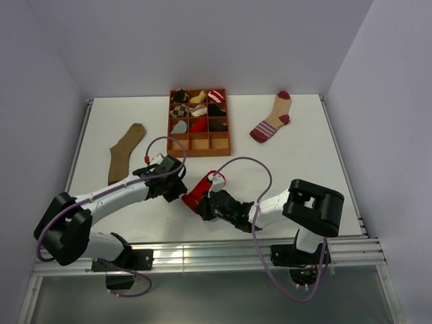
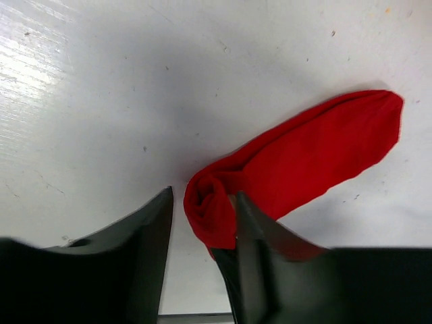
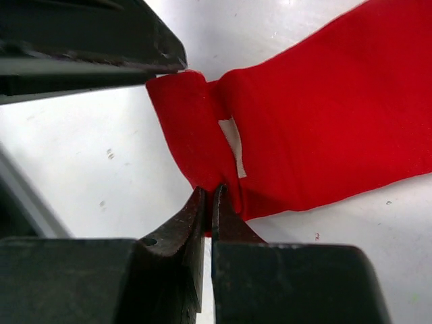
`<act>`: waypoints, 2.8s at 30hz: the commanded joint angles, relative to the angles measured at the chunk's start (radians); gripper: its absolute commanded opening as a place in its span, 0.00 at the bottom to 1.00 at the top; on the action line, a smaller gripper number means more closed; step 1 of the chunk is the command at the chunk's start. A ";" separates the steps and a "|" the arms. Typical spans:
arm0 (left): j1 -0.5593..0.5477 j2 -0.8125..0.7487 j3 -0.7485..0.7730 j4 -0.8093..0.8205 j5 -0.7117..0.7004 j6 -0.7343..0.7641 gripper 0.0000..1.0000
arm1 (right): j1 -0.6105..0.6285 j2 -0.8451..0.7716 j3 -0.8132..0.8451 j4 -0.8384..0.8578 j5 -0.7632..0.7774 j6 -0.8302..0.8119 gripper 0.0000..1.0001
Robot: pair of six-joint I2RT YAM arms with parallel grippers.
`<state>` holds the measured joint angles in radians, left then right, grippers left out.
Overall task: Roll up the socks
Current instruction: Roll the sock at the center of the board.
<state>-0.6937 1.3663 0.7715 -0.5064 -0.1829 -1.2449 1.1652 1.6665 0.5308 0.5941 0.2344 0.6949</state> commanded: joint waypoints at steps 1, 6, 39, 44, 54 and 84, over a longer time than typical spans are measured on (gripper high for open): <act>0.005 -0.053 -0.020 0.048 -0.038 -0.016 0.49 | -0.053 0.022 -0.092 -0.090 -0.256 0.021 0.00; 0.005 -0.101 -0.057 0.104 -0.020 0.019 0.57 | -0.143 0.035 -0.092 -0.053 -0.415 0.052 0.00; 0.006 -0.144 -0.336 0.443 0.143 -0.018 0.57 | -0.420 0.208 0.054 -0.185 -0.808 0.120 0.00; 0.005 -0.190 -0.370 0.482 0.135 -0.037 0.58 | -0.437 0.226 0.057 -0.180 -0.828 0.127 0.00; 0.005 -0.188 -0.402 0.497 0.125 -0.067 0.52 | -0.456 0.237 0.092 -0.232 -0.843 0.112 0.00; 0.002 0.270 0.135 -0.024 0.082 0.223 0.28 | -0.244 -0.261 0.095 -0.461 -0.106 -0.284 0.51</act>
<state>-0.6922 1.5848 0.8543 -0.3946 -0.0532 -1.1187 0.8680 1.4525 0.6216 0.1772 -0.1181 0.5285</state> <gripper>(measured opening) 0.284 0.502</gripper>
